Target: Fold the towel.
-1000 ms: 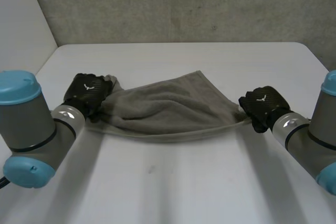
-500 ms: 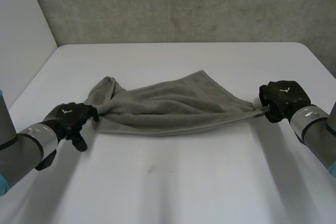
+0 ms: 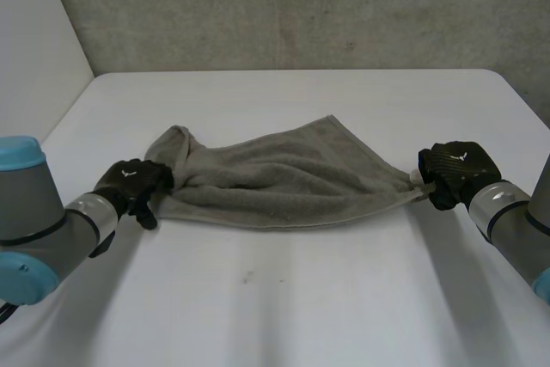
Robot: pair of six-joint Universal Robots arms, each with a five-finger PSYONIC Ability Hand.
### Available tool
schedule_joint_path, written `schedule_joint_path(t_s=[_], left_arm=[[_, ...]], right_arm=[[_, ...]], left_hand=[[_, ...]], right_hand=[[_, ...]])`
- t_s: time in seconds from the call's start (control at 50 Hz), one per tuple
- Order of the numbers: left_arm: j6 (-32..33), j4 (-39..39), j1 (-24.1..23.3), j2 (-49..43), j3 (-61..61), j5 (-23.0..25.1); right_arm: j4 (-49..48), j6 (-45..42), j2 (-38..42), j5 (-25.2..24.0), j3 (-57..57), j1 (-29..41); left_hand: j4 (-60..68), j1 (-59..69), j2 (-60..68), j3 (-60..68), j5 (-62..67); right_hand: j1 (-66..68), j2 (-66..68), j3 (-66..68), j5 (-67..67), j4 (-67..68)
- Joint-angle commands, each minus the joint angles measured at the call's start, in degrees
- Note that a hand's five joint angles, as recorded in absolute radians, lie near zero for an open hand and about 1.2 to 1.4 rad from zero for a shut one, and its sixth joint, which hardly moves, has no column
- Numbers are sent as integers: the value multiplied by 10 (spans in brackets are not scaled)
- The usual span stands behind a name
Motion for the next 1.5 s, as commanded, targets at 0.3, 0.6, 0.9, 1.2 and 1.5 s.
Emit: schedule_joint_path(t_s=[0.3, 0.6, 0.9, 1.2, 1.5], left_arm=[[-31, 9, -31, -36, 43, -2], [-25, 3, -31, -16, 6, -6], [-22, 52, -32, -14, 11, -43], [-23, 25, -62, 300, 29, -80], [-7, -216, -43, 298, 139, -23]], right_arm=[[-2, -3, 13, -1, -2, 0], [-2, -18, 19, 2, -2, 0], [-1, -20, 13, 7, -9, 0], [217, -74, -205, -2, -165, -5], [372, -176, -172, 15, -305, 51]], left_hand=[[216, 215, 216, 217, 217], [222, 221, 223, 223, 223], [497, 495, 497, 497, 497], [497, 495, 497, 497, 497], [497, 495, 497, 497, 497]], right_hand=[[244, 123, 118, 136, 114], [244, 123, 118, 136, 114], [244, 123, 118, 136, 114], [244, 123, 118, 136, 114], [244, 123, 118, 136, 114]])
